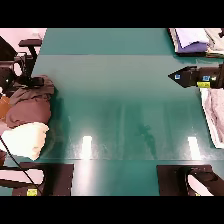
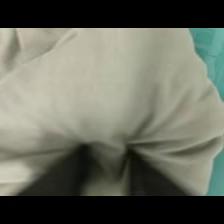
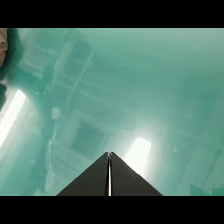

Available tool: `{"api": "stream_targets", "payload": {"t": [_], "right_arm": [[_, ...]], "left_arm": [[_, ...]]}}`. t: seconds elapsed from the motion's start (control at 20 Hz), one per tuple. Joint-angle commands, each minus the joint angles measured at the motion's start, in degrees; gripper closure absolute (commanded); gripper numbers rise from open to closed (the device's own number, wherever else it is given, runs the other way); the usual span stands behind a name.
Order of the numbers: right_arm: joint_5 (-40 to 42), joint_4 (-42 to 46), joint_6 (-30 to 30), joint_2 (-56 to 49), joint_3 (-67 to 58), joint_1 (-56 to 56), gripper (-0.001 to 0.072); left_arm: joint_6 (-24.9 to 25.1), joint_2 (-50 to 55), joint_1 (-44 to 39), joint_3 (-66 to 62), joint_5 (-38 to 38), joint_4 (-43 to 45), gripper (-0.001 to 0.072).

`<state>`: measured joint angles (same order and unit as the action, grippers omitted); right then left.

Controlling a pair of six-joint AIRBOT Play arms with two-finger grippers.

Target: Fold the shirts.

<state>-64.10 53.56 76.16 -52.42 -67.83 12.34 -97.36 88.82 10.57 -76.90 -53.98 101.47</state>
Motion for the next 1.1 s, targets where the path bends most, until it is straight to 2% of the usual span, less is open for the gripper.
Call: {"api": "stream_targets", "payload": {"t": [0.0,0.1,0.3,0.5,0.6,0.7,0.8,0.9,1.05], "right_arm": [[2.10,-0.04,0.04,0.02,-0.09,0.02,0.0691],[2.71,0.04,0.04,-0.02,-1.36,-0.04,0.0692],[1.97,0.61,0.02,-2.62,-11.43,-0.81,0.0692],[-0.46,0.57,0.02,-7.98,-23.85,-3.41,0.0691],[-2.75,0.55,0.02,-10.45,-29.14,-4.68,0.0692],[-5.60,0.48,0.02,-12.66,-33.79,-5.92,0.0692],[-8.90,0.46,0.02,-14.43,-37.73,-6.62,0.0691],[-11.54,0.48,0.02,-15.56,-40.46,-6.67,0.0691],[-13.14,0.48,0.02,-15.43,-41.11,-6.64,0.0691]], "left_arm": [[-0.11,0.70,0.66,-2.97,-3.69,0.02,0.0682],[0.31,-1.68,0.39,-7.28,-6.23,-0.26,0.0682],[4.00,-14.03,-4.00,-16.87,-6.75,-0.76,0.0683],[9.88,-26.08,-14.82,-24.15,-12.48,-5.38,0.0683],[10.82,-29.35,-22.18,-24.76,-16.22,-7.61,0.0683],[10.75,-29.29,-29.97,-24.61,-21.66,-7.69,0.0683],[10.56,-27.63,-37.66,-22.32,-22.99,-7.72,0.0683],[10.32,-24.65,-44.68,-18.75,-21.35,-8.17,0.0683],[10.49,-17.05,-52.37,-14.82,-15.63,-14.80,0.0680]]}}
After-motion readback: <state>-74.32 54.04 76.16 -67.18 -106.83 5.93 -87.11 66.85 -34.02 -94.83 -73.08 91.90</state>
